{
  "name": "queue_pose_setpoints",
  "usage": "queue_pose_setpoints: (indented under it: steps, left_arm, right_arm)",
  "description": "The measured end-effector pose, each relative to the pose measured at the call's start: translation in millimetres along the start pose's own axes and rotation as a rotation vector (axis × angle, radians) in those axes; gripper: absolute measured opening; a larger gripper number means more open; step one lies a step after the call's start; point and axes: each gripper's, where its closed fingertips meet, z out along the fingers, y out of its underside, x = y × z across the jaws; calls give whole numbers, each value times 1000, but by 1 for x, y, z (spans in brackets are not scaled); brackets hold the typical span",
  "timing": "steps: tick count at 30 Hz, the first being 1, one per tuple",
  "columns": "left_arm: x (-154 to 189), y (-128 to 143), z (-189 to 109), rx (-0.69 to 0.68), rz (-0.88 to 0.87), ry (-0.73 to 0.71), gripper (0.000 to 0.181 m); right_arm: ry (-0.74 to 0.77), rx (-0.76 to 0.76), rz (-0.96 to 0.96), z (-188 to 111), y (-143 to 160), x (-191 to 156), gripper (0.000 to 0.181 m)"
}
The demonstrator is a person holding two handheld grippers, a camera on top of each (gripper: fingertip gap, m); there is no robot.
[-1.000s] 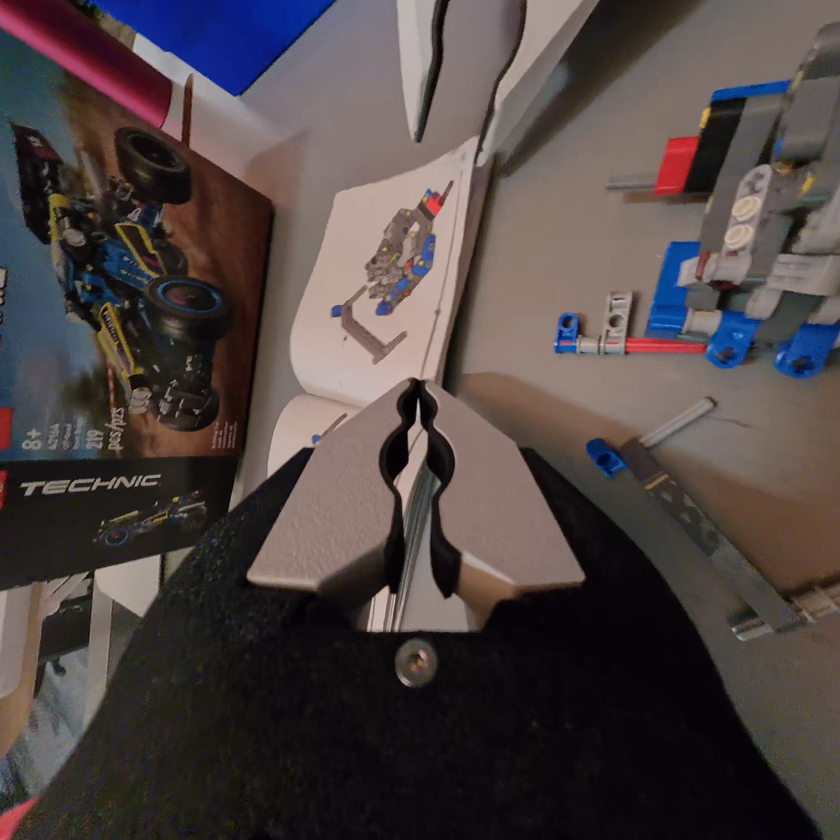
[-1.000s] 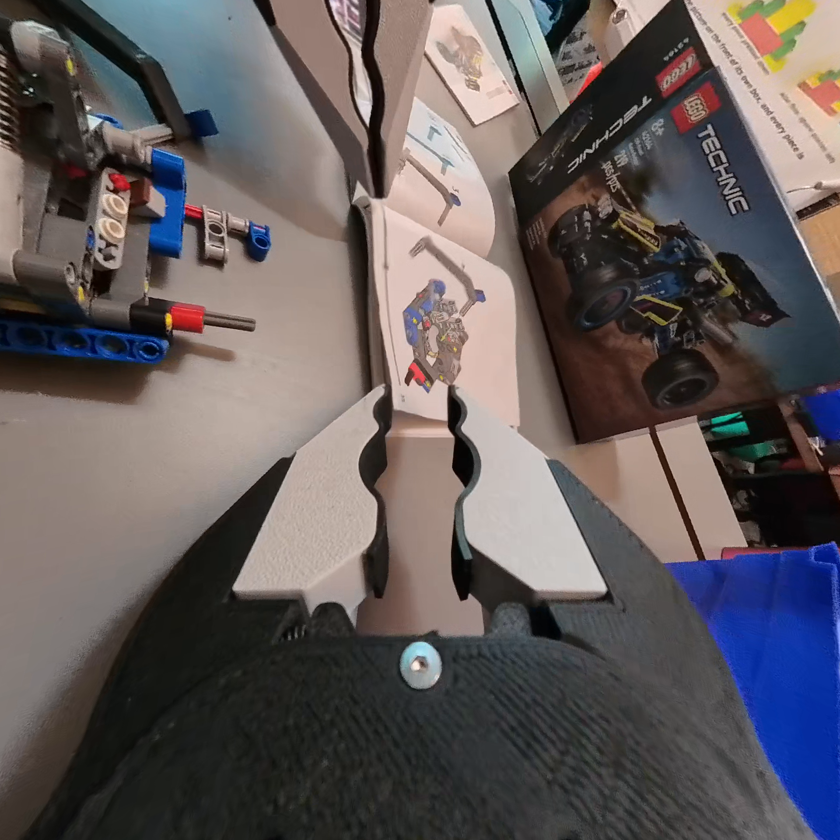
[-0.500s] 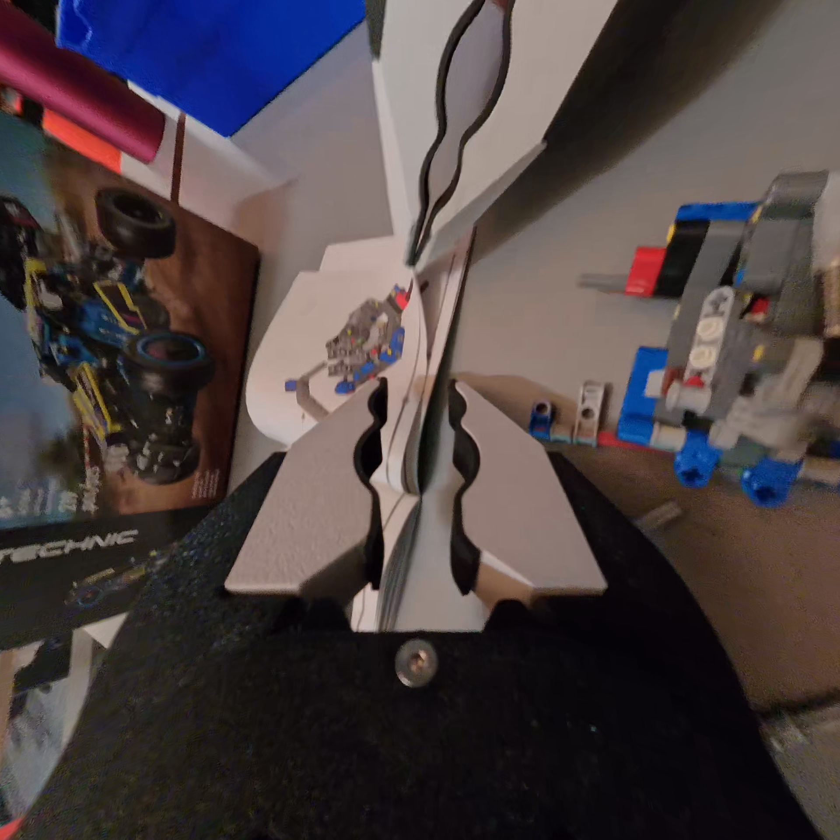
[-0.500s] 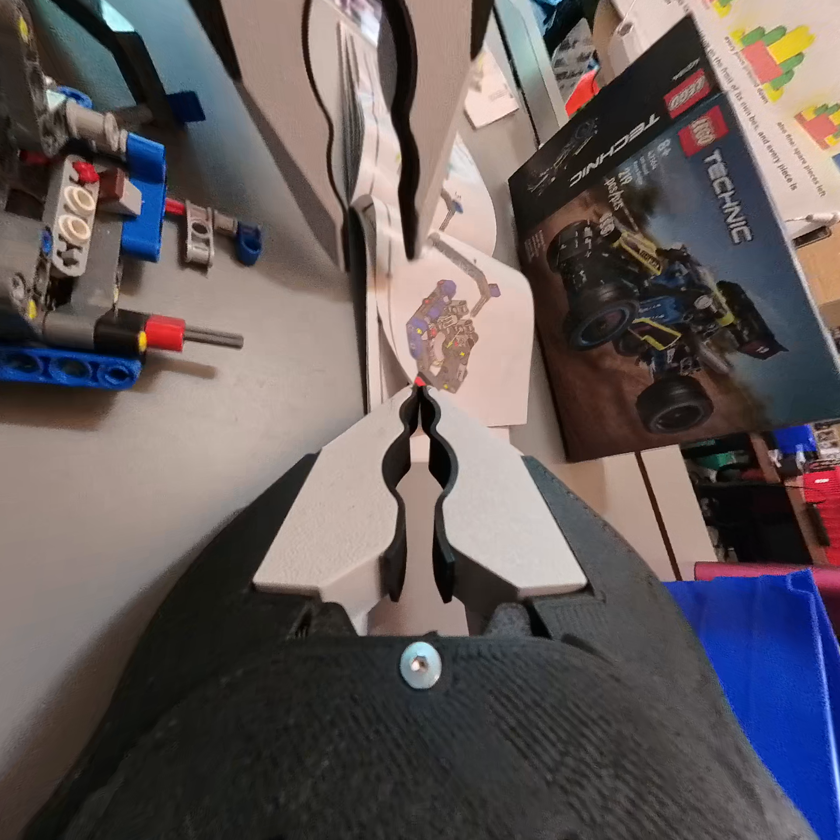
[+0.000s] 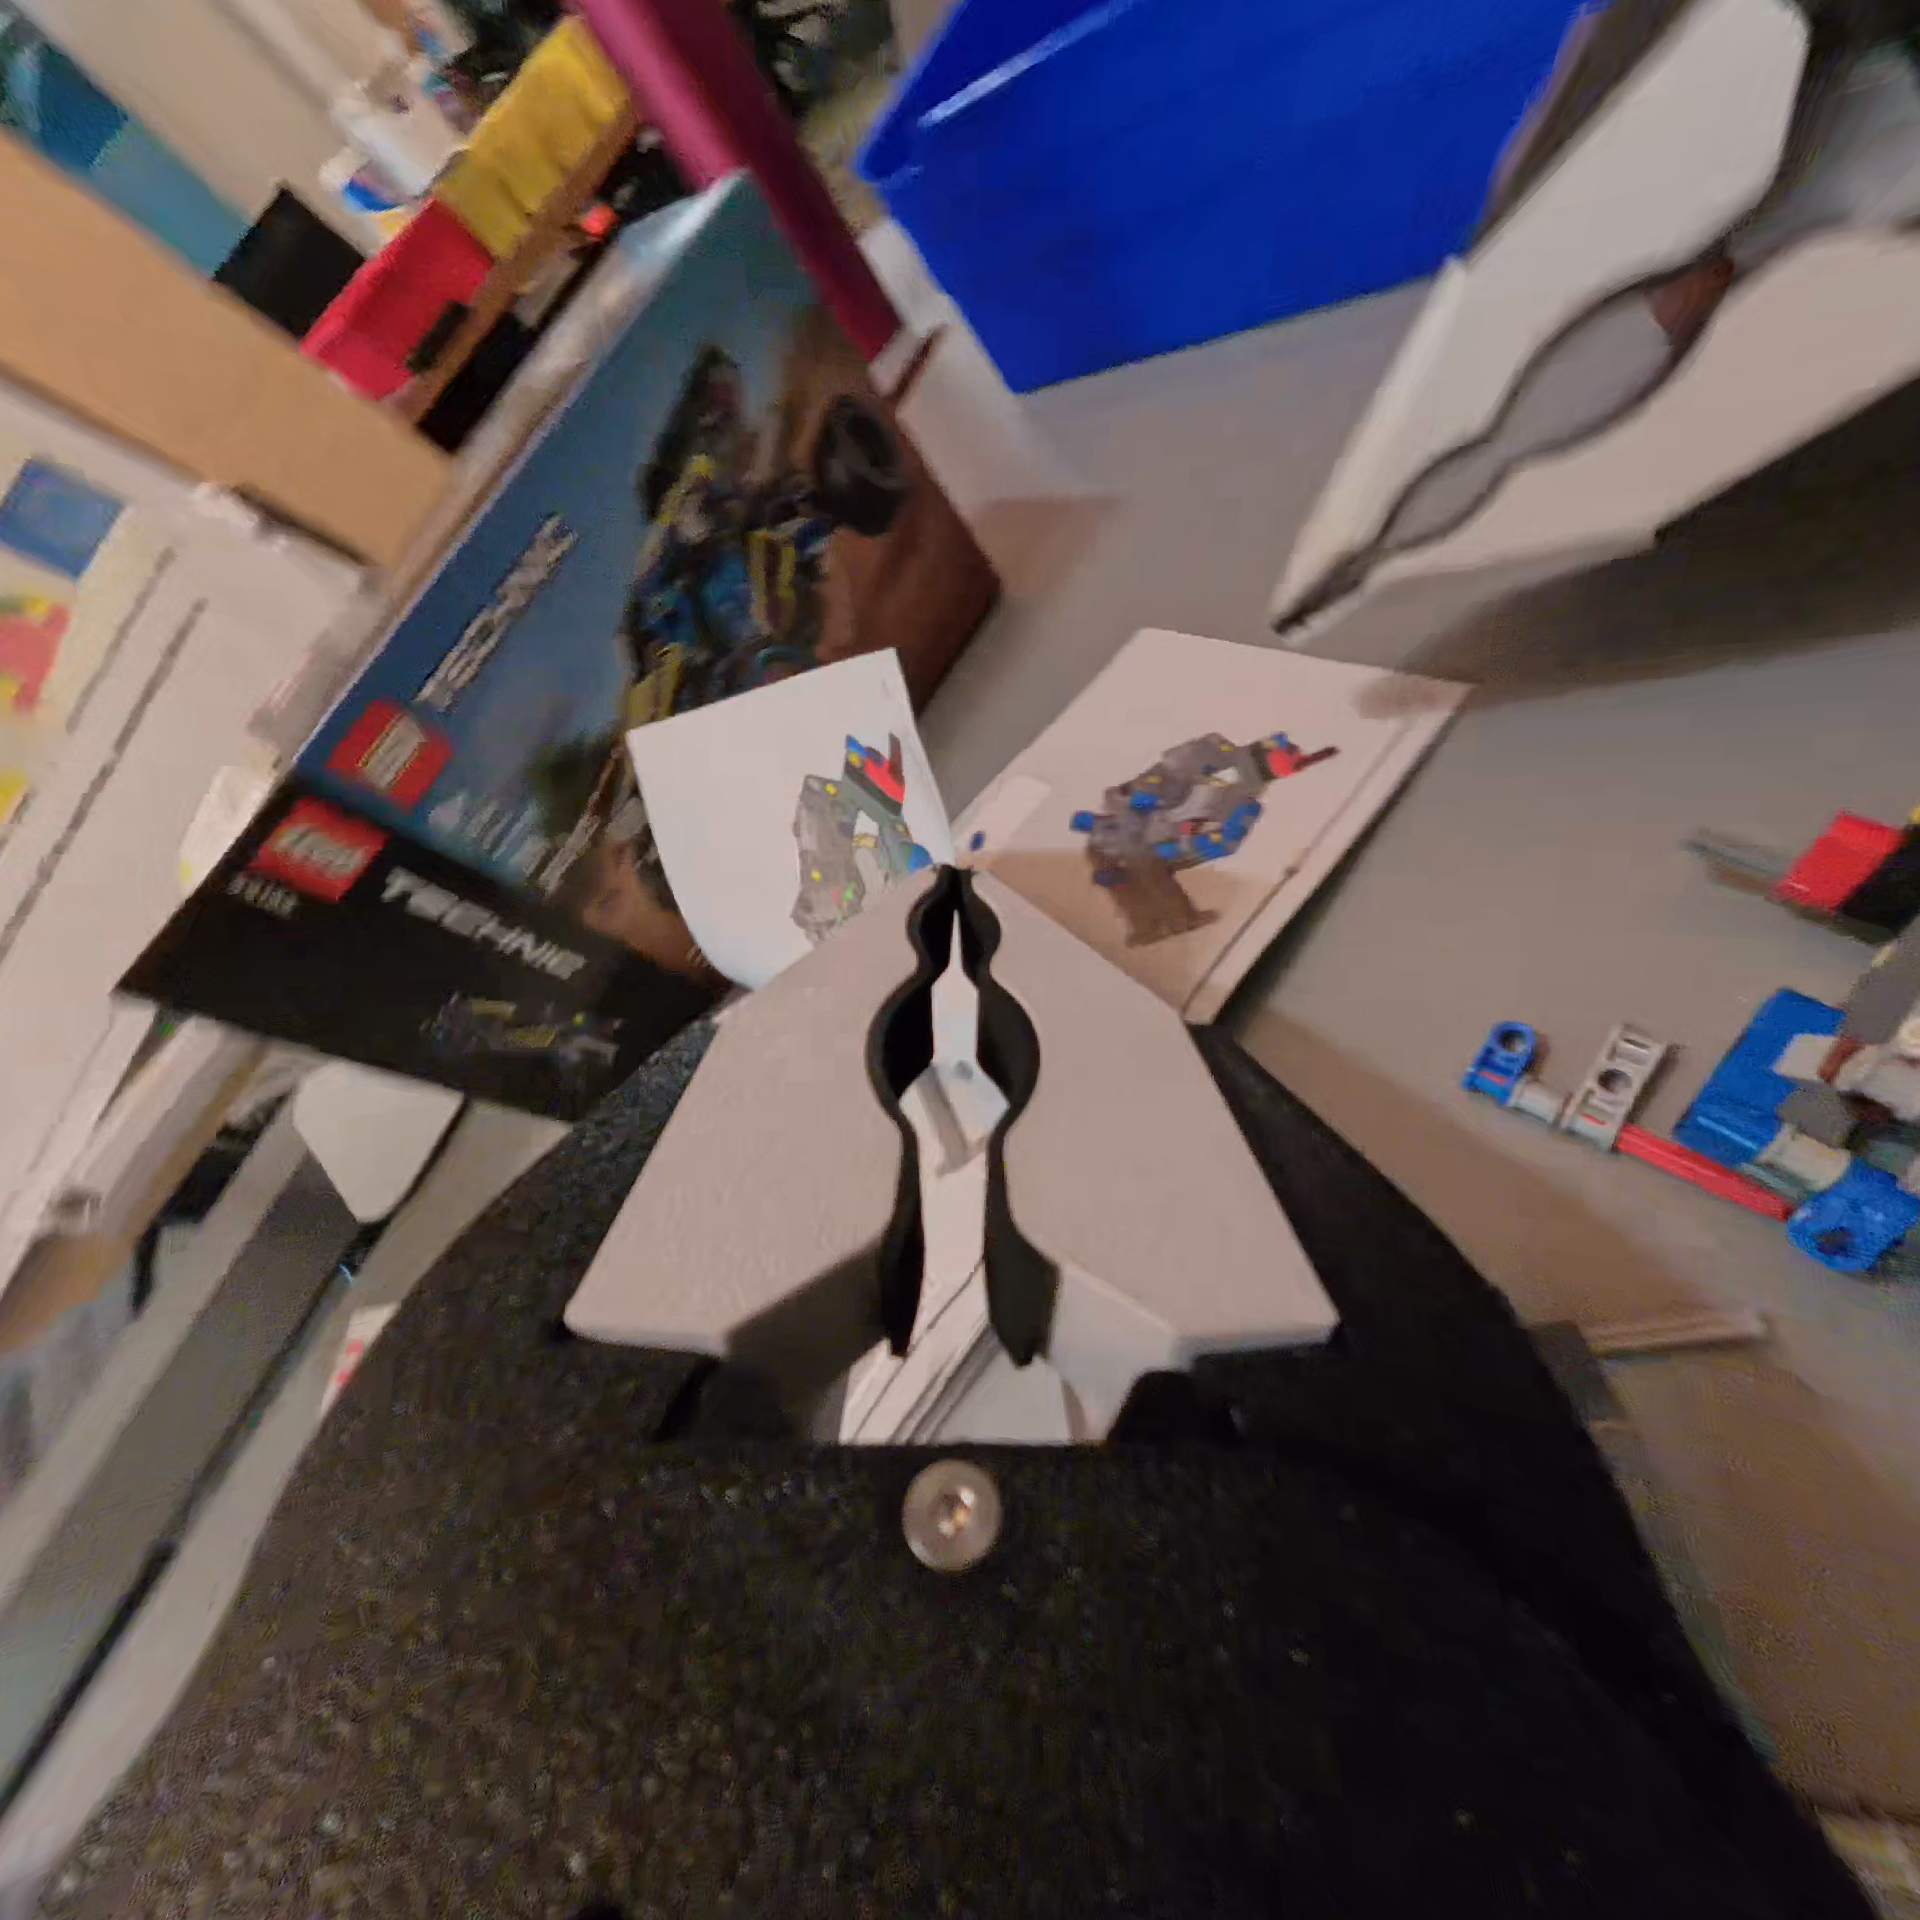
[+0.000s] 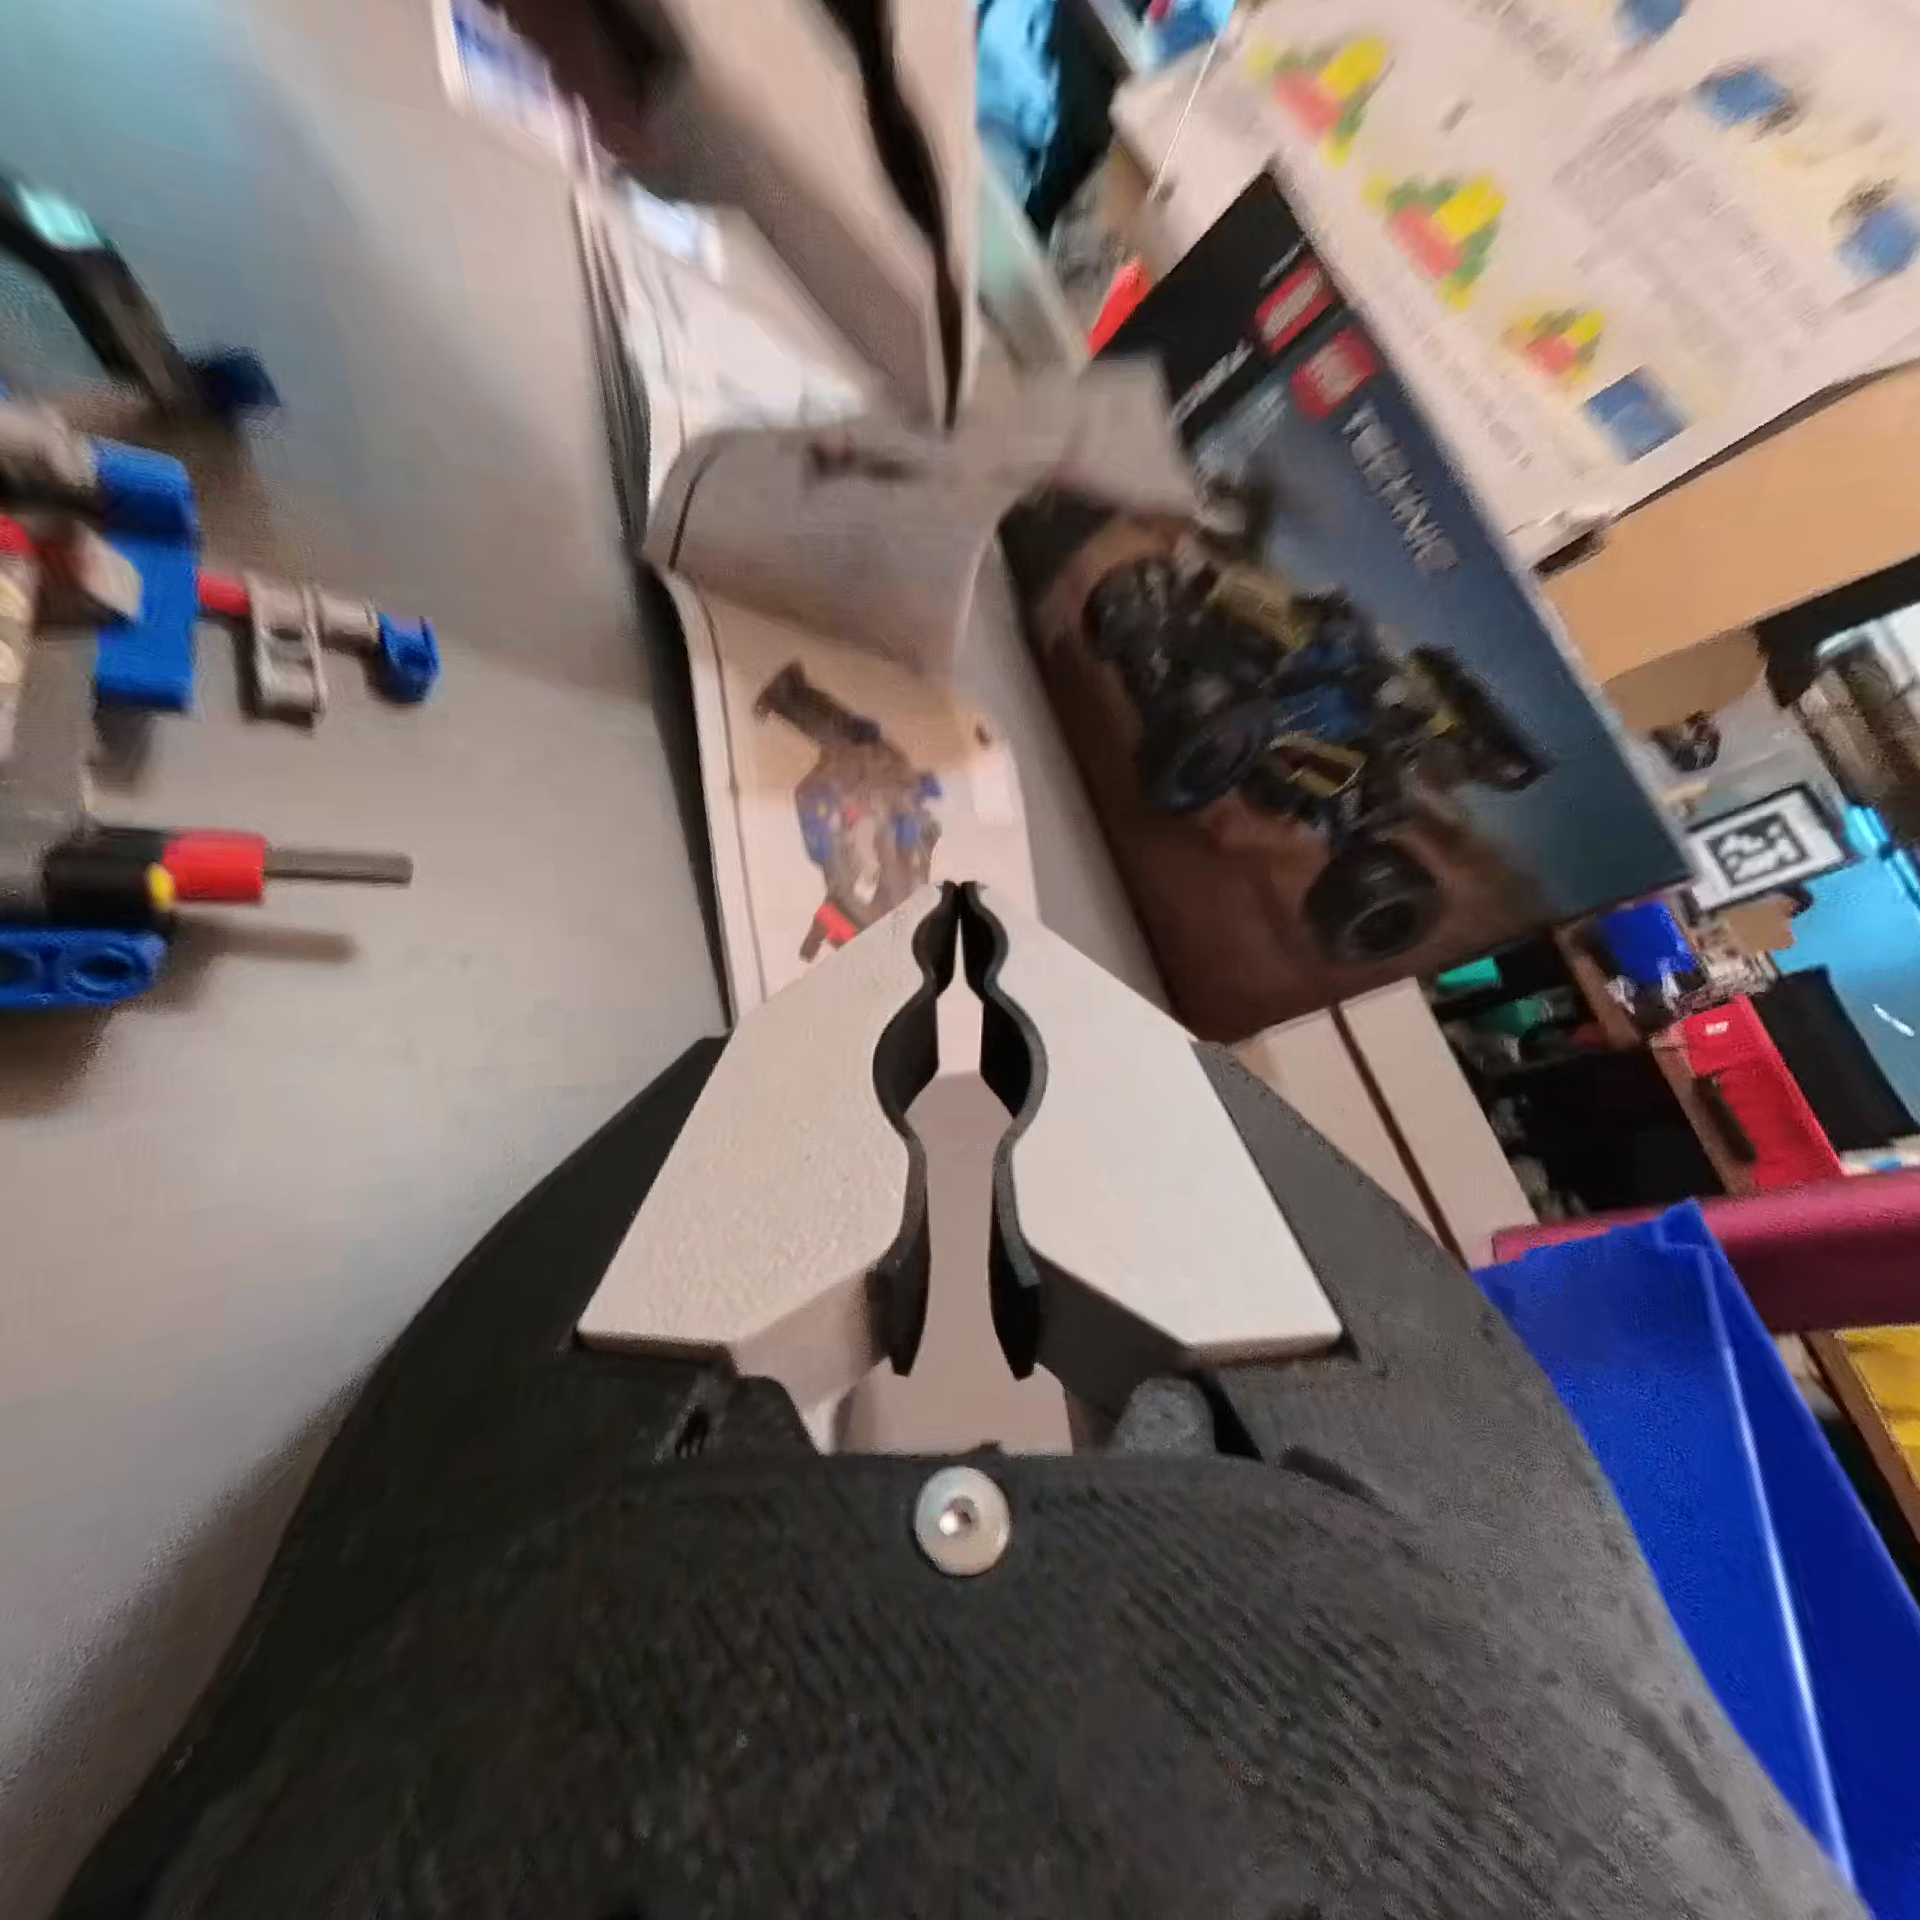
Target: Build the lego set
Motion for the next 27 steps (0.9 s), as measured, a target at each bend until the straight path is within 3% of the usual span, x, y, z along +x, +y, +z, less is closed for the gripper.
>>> queue_pose_setpoints:
  steps: [5,11,27]
  left_arm:
    - [-24,30,-24,15,-136,-91,0]
    - [-22,62,-28,-40,-71,-136,0]
    - [-25,77,-29,-89,71,-238,0]
  right_arm:
    - [-30,-148,-47,19,24,-10,0]
    - [-67,-176,-117,21,28,-16,0]
    - [-103,-172,-125,21,28,-19,0]
